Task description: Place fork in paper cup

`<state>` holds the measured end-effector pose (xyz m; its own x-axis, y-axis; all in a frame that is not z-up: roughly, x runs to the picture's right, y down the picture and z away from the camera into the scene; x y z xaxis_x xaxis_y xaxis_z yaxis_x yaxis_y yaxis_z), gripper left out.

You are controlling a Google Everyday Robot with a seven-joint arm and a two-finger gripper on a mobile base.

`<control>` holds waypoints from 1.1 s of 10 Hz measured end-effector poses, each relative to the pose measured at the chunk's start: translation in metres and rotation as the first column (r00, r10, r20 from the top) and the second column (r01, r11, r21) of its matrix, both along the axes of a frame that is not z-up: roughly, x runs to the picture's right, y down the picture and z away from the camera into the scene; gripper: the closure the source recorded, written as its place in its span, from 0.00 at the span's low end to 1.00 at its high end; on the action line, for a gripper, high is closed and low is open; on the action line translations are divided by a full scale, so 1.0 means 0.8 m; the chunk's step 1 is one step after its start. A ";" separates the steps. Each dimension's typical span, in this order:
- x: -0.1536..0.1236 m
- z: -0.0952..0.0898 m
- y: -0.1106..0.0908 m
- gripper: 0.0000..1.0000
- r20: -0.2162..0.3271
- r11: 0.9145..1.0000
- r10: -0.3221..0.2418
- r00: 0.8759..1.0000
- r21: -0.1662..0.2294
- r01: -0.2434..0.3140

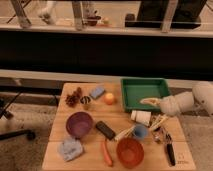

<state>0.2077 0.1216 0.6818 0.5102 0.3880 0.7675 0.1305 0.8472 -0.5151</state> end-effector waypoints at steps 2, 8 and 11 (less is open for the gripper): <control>-0.002 0.001 0.000 0.20 0.001 1.000 -0.003 1.000 -0.002 0.003; -0.007 0.001 0.002 0.20 -0.004 1.000 -0.015 1.000 0.000 0.015; -0.005 0.002 0.002 0.20 -0.008 1.000 -0.013 1.000 -0.002 0.013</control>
